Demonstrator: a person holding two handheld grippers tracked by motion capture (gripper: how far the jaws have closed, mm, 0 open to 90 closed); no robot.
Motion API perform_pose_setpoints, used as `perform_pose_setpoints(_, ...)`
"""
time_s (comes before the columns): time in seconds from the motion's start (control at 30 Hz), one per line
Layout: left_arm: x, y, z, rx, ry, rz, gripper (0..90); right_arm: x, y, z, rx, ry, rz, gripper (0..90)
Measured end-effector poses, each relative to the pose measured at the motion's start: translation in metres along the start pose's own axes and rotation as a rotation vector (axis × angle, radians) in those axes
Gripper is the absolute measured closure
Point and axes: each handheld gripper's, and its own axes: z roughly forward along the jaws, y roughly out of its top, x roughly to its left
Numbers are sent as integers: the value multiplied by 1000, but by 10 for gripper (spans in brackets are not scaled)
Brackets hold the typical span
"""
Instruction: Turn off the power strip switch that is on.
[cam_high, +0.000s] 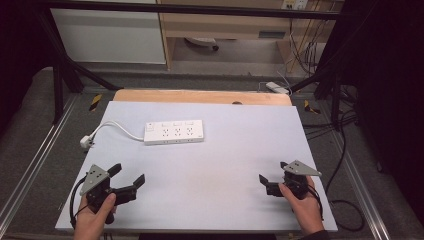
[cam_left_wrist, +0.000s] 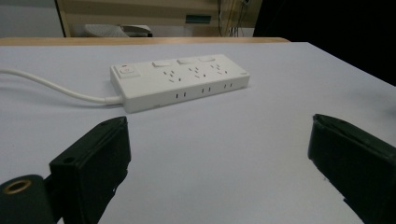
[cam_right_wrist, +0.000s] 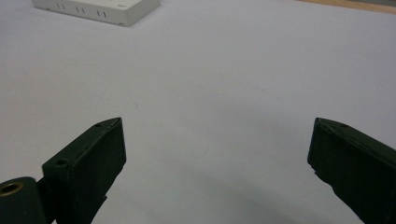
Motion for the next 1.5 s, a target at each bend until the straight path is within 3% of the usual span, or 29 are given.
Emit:
perform_pose_setpoints(0.33, -2, 6, -1, -10, -14, 7, 58, -1, 1, -3, -20, -6, 18, 46)
perform_pose_setpoints(0.5, -2, 17, -4, -46, -18, -5, 57, 2, 2, -2, -14, -4, 12, 45)
perform_pose_setpoints(0.67, -2, 28, -3, -46, -45, -7, 57, 2, 2, -2, -21, -14, 19, 45)
perform_pose_setpoints(1.13, -8, 59, 11, -7, -63, 26, 57, 5, 4, 2, -18, 7, 14, 42)
perform_pose_setpoints(1.5, -17, 77, 24, -3, -85, 46, 57, 7, 5, 3, -15, 23, 27, 40)
